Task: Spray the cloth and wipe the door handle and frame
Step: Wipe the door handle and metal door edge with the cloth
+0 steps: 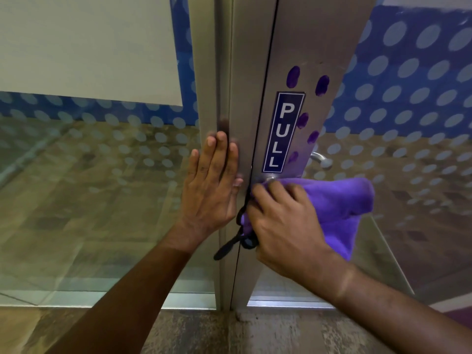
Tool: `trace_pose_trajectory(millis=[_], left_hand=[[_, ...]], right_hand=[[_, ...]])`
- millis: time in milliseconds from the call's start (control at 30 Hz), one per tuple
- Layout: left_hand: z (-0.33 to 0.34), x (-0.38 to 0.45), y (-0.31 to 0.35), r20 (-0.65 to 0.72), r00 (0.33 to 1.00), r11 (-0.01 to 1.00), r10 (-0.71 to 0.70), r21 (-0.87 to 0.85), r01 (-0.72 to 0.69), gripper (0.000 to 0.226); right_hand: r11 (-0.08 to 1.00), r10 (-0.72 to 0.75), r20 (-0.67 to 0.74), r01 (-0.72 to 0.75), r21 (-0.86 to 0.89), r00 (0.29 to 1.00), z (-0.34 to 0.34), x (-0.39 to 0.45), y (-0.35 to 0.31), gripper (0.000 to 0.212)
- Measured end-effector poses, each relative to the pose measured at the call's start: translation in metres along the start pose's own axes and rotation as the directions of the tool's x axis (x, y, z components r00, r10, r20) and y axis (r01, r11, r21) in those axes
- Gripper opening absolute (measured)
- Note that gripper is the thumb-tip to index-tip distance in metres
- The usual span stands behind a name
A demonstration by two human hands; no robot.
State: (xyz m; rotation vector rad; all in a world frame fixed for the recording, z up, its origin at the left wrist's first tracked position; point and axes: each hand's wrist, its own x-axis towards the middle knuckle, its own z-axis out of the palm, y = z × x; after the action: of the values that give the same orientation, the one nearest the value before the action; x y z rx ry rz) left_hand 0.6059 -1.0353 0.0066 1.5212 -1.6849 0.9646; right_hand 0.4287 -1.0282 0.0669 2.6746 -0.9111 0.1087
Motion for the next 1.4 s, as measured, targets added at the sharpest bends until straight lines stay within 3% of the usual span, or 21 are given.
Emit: trace_pose_trajectory(millis=[133, 300, 433, 533, 667, 733, 800, 867, 933, 1067, 1167, 1233, 1267, 1333, 1400], left_hand=[[0.0, -0.002, -0.001, -0.007, 1.0, 1.0, 0.005, 0.011, -0.005, 0.072], [0.0, -0.001, -0.001, 0.005, 1.0, 1.0, 0.004, 0.002, -0.004, 0.07], [0.0, -0.002, -0.002, 0.017, 1.0, 1.0, 0.004, 0.0, -0.004, 0.07], [-0.002, -0.001, -0.001, 0.024, 1.0, 1.0, 0.0, 0.002, 0.0, 0.072], [-0.001, -0.003, -0.002, 0.015, 1.0, 1.0, 0.008, -0.01, -0.008, 0.074], [-0.001, -0.002, -0.002, 0.021, 1.0, 1.0, 0.005, -0.001, -0.005, 0.074], [0.0, -0.002, -0.002, 0.011, 1.0, 1.0, -0.001, 0.005, 0.001, 0.072], [0.001, -0.002, -0.002, 0.001, 1.0, 1.0, 0.001, 0.009, -0.001, 0.071], [0.0, -0.002, -0.002, 0.004, 1.0, 1.0, 0.005, 0.001, -0.005, 0.071], [-0.001, -0.002, -0.002, 0.017, 1.0, 1.0, 0.005, -0.013, -0.005, 0.07], [0.0, -0.002, -0.002, 0.01, 1.0, 1.0, -0.006, -0.008, 0.006, 0.072], [0.001, -0.002, -0.001, -0.001, 1.0, 1.0, -0.004, -0.005, 0.004, 0.074], [0.002, -0.001, 0.0, -0.006, 1.0, 1.0, -0.004, 0.003, 0.004, 0.075], [0.003, -0.001, 0.0, -0.016, 1.0, 1.0, -0.008, 0.01, 0.008, 0.076], [0.004, -0.001, 0.001, -0.023, 1.0, 1.0, -0.008, 0.009, 0.008, 0.076]], right_hand=[[0.995, -0.08, -0.012, 0.079, -0.054, 0.997, 0.008, 0.002, -0.005, 0.036], [0.983, 0.15, -0.039, -0.145, 0.117, 0.988, 0.002, -0.01, 0.006, 0.044], [0.982, 0.189, -0.092, -0.185, 0.043, 0.978, 0.003, -0.011, 0.005, 0.056], [0.989, 0.04, -0.075, -0.05, -0.141, 0.996, 0.013, -0.003, -0.007, 0.035], [0.853, -0.186, 0.215, 0.267, -0.449, 0.959, 0.033, 0.0, -0.021, 0.032], [0.826, -0.206, 0.215, 0.287, -0.485, 0.955, 0.034, 0.001, -0.02, 0.03], [0.881, -0.195, 0.07, 0.206, -0.427, 0.978, 0.035, -0.001, -0.015, 0.03], [0.972, -0.101, -0.142, 0.068, -0.223, 0.985, 0.032, -0.004, -0.01, 0.029], [0.998, 0.036, -0.255, -0.048, -0.04, 0.966, 0.027, -0.007, -0.007, 0.025], [0.954, 0.252, -0.202, -0.209, 0.214, 0.946, 0.016, -0.014, 0.005, 0.064], [0.909, 0.284, -0.242, -0.18, 0.375, 0.928, 0.014, -0.027, 0.023, 0.052], [0.75, 0.402, -0.313, -0.113, 0.652, 0.86, 0.022, -0.043, 0.036, 0.036], [0.546, 0.533, -0.283, -0.069, 0.835, 0.797, 0.026, -0.052, 0.04, 0.029], [0.154, 0.755, -0.117, 0.0, 0.988, 0.645, 0.03, -0.073, 0.041, 0.032], [-0.241, 0.805, 0.227, -0.048, 0.969, 0.549, 0.037, -0.096, 0.031, 0.059]])
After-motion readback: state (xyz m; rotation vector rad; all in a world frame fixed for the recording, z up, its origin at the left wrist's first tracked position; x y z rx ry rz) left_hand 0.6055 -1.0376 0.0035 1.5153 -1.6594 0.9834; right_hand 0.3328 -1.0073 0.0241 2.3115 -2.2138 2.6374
